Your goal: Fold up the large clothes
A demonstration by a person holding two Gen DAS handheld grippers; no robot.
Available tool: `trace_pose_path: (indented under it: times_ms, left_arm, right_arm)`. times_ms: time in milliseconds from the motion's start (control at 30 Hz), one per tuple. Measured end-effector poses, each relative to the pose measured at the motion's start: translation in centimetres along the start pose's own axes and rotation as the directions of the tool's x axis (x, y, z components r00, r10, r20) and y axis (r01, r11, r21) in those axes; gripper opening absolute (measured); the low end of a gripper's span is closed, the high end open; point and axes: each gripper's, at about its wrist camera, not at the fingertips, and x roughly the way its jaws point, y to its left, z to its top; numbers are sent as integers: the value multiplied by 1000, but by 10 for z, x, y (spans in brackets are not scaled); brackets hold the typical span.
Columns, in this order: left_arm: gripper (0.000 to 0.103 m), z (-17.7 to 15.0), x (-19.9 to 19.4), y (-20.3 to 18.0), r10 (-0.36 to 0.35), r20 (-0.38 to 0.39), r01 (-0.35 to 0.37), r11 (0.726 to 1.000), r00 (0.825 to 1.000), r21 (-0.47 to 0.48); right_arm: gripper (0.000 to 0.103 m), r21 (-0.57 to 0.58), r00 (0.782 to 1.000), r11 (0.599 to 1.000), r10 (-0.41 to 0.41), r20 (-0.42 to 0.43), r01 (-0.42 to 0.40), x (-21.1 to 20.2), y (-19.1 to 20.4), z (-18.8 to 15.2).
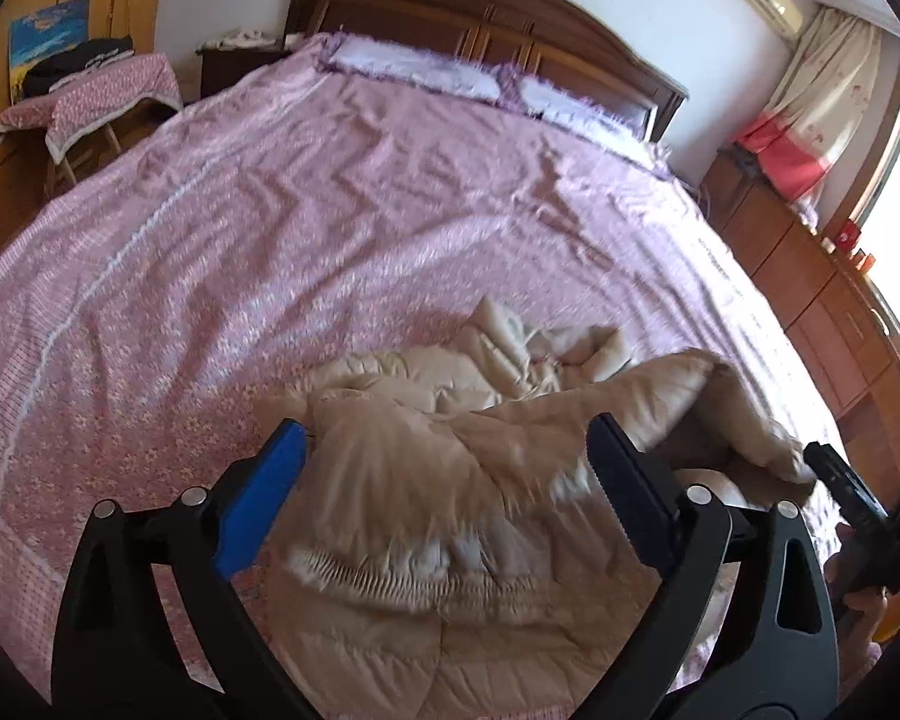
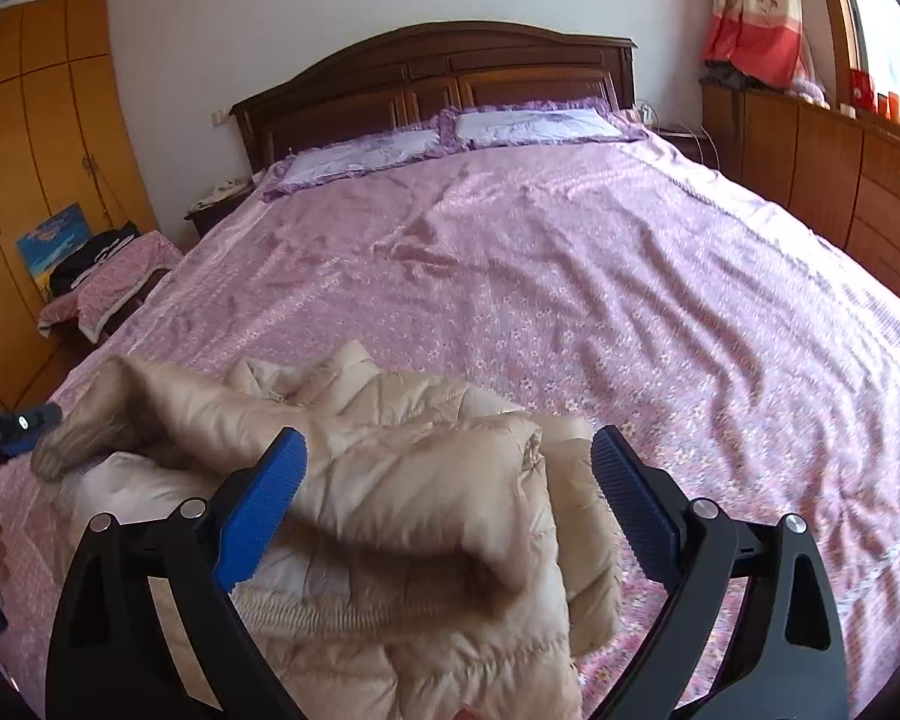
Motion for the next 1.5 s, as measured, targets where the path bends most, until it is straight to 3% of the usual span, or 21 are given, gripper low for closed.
trace_pose_path:
  times_ms: [300,367,533,767,867,1000,1100,1167,1300,1500]
  left_arm:
    - [95,-15,-46,24,-7,38,8,1000,999,-7]
    - [95,-26,-49,31,24,31,-24,1000,999,8]
    - [96,-48,-25,35,164,-17,-161,979,986,126]
    - [96,-44,23,12,205,-42,-188,948,978,258]
    - [96,-27,42,8,216,-30,-204,955,976,216]
    - [96,-6,72,14,234,-36,-228,965,971,133]
    - [96,4,100,24,321,-58,-314,943,945,110]
    - [96,6,117,36,341,-95,-335,939,935,76]
    - [98,7,143,65,273,-175,-287,956,946,-59]
    - [100,1,158,79,256,-188,-277,956,948,-96]
  right_arm:
    - [93,-87,999,995,-47,6,47,-23,-7,-29]
    - [93,-112,997,990,-82,-4,81,-22,-9,-38]
    - [93,-129,988,984,-136,-71,127,2,-19,-57]
    - [93,-129,986,981,-152,-69,142,33,-19,-44]
    - [93,-81,987,987,-146,-68,140,52,-20,-25]
    - [93,-67,969,974,-224,-100,218,85,-17,-8]
    - [93,-60,953,964,-266,-146,260,111,-19,-7]
    - [93,-68,944,958,-286,-165,279,123,-20,-10]
    - [98,-13,933,957,-287,-216,291,145,-32,-13]
    - [98,58,937,960,-253,-241,274,161,-43,-18]
